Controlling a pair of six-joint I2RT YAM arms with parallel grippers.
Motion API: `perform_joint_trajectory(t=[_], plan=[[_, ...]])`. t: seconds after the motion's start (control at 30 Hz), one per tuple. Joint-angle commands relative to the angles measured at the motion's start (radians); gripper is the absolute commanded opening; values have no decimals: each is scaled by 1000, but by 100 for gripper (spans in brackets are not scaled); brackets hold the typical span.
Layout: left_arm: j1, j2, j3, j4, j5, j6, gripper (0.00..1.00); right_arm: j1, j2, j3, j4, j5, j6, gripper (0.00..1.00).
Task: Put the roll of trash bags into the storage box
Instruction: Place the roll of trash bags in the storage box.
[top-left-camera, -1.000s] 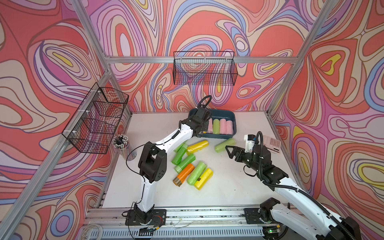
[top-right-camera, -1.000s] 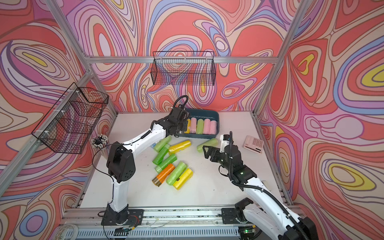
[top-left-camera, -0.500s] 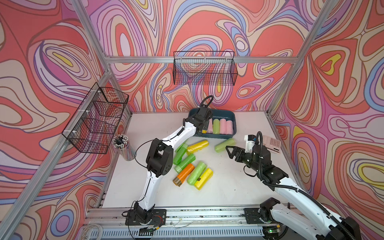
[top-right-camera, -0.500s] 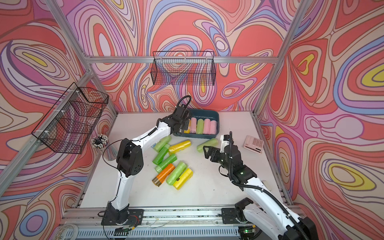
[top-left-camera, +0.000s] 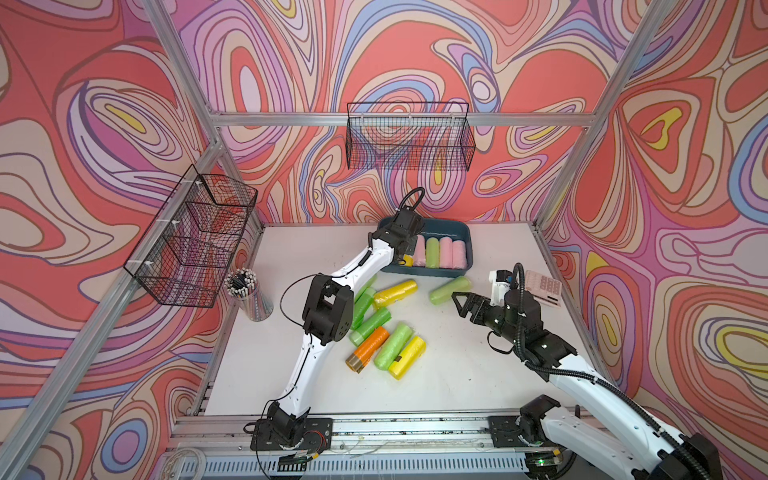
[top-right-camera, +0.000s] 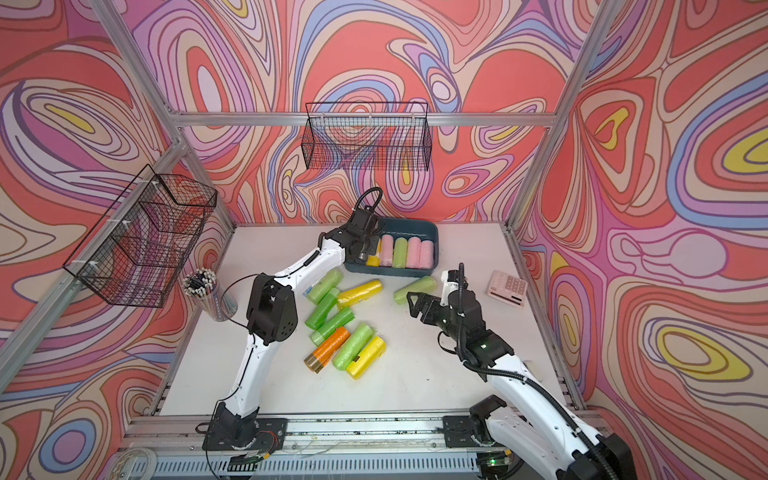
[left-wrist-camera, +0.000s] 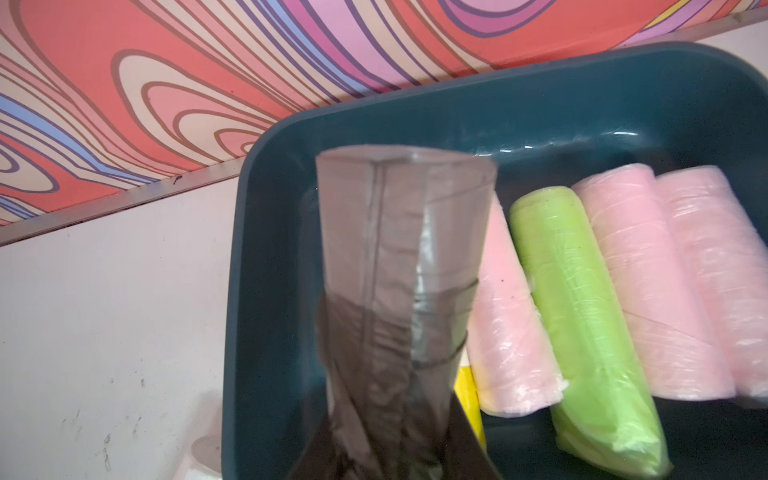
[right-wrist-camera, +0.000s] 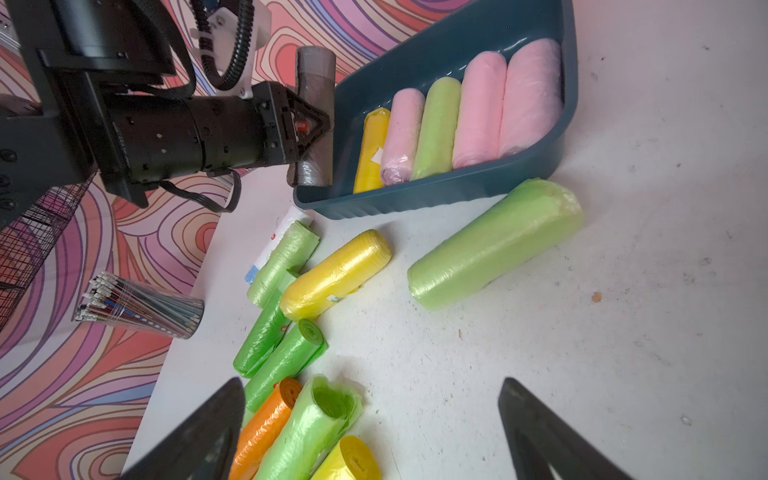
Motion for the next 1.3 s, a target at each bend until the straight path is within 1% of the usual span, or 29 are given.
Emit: perform_joint_trajectory(t=[0.0, 0.37, 0.6, 0.7, 0.73, 0.9, 0.93, 1.03, 1.07, 1.17, 1.27], plan=[[10, 23, 42, -19, 0, 28, 11, -5, -18, 0, -22, 22, 6, 97], [22, 91, 125, -13, -6, 51, 12, -5, -7, 2, -31, 25, 8, 97], [27, 113, 132, -9, 1, 59, 12, -5, 5, -1, -27, 30, 17, 97], [28, 121, 132, -10, -1, 62, 14, -5, 11, 0, -22, 27, 21, 97], [28, 122, 130, -10, -2, 62, 16, -5, 14, -1, -21, 26, 21, 97], [29, 108, 113, -9, -6, 65, 32, -5, 33, 4, -18, 19, 21, 97], [28, 101, 106, -5, -1, 68, 37, -5, 37, 5, -19, 19, 23, 97], [27, 71, 84, -6, 6, 73, 60, -5, 44, 5, -26, 25, 34, 98], [27, 55, 63, 7, 7, 74, 64, -5, 45, 5, -27, 27, 34, 98], [27, -9, -24, 67, 21, 75, 73, -5, 47, 5, -29, 25, 35, 98], [24, -69, -90, 107, 33, 62, 78, -5, 46, 7, -31, 22, 37, 98]])
